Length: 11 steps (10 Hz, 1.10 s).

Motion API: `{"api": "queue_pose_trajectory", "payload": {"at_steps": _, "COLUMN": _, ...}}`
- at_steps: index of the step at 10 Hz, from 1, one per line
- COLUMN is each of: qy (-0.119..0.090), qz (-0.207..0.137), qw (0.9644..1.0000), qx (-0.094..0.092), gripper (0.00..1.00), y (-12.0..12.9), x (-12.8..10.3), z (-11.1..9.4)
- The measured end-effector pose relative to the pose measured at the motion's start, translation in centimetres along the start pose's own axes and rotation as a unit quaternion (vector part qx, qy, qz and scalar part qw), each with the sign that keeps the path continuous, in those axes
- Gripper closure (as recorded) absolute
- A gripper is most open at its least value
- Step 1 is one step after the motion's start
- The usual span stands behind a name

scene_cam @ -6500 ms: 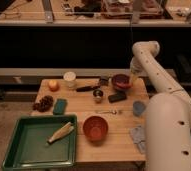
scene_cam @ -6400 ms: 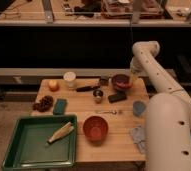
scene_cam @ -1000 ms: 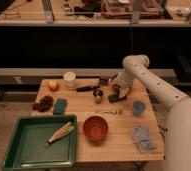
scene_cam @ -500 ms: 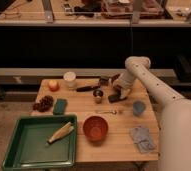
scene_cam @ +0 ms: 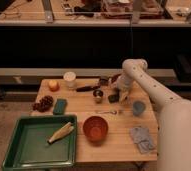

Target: Wipe red bowl with eraser

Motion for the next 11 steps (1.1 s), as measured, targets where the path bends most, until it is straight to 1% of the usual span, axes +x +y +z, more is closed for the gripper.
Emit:
{"api": "queue_pose_trajectory", "payload": {"at_steps": 3, "qy": 0.000, "qz": -0.003, "qw": 1.0000, "qx": -0.002, "gripper": 0.37, "y": 0.2, "x": -0.1, "z": 0.9}}
{"api": "queue_pose_trajectory", "payload": {"at_steps": 7, "qy": 0.003, "qz": -0.001, "qw": 1.0000, "qx": -0.005, "gripper": 0.37, "y": -0.4, "x": 0.5, "z": 2.0}}
{"api": "queue_pose_trajectory", "payload": {"at_steps": 11, "qy": 0.002, "qz": 0.008, "qw": 0.9998, "qx": -0.017, "gripper": 0.37, "y": -0.6, "x": 1.2, "z": 3.4}}
